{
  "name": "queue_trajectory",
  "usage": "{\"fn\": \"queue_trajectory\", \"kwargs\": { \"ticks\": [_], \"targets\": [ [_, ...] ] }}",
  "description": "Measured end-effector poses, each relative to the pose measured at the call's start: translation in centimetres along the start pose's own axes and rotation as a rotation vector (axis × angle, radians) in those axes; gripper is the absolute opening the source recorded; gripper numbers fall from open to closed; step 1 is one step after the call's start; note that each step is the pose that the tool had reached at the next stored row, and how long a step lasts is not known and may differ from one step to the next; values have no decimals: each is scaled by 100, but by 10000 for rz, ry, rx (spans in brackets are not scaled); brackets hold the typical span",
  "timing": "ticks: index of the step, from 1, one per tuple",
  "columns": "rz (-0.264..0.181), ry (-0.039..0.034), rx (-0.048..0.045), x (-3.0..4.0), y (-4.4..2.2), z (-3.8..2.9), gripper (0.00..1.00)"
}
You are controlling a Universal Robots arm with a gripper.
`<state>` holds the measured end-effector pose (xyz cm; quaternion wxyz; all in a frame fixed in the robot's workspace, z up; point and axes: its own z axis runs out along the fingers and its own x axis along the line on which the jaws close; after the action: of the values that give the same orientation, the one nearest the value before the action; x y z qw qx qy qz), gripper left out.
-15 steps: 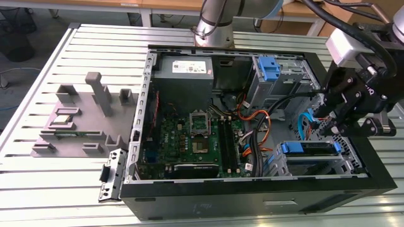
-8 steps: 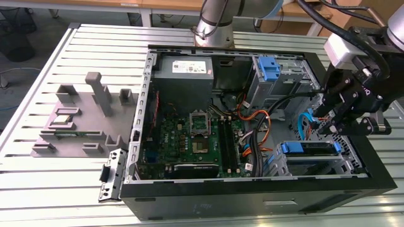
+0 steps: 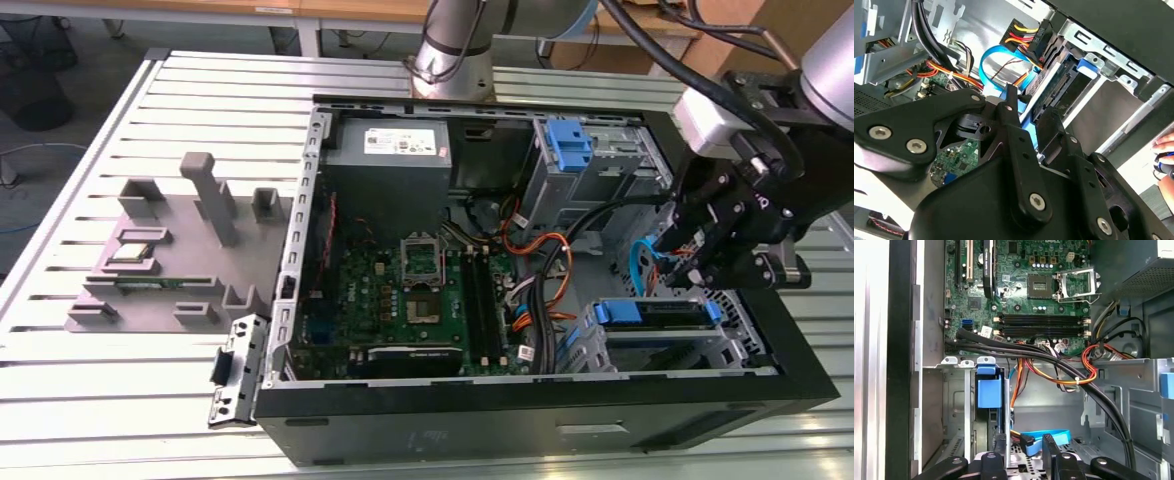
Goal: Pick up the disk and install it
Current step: 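Insert the first disk wire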
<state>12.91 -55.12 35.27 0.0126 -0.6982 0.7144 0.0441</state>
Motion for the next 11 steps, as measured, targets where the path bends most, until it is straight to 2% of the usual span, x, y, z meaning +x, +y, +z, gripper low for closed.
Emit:
{"fn": "queue_trajectory", "kwargs": {
  "ticks": [3, 9, 10, 11],
  "targets": [
    [-3, -1, -8, 3, -2, 38, 42],
    [-3, 1, -13, 3, -2, 37, 42],
    [-3, 1, -14, 3, -2, 38, 40],
    [-3, 1, -15, 3, -2, 38, 35]
  ]
}}
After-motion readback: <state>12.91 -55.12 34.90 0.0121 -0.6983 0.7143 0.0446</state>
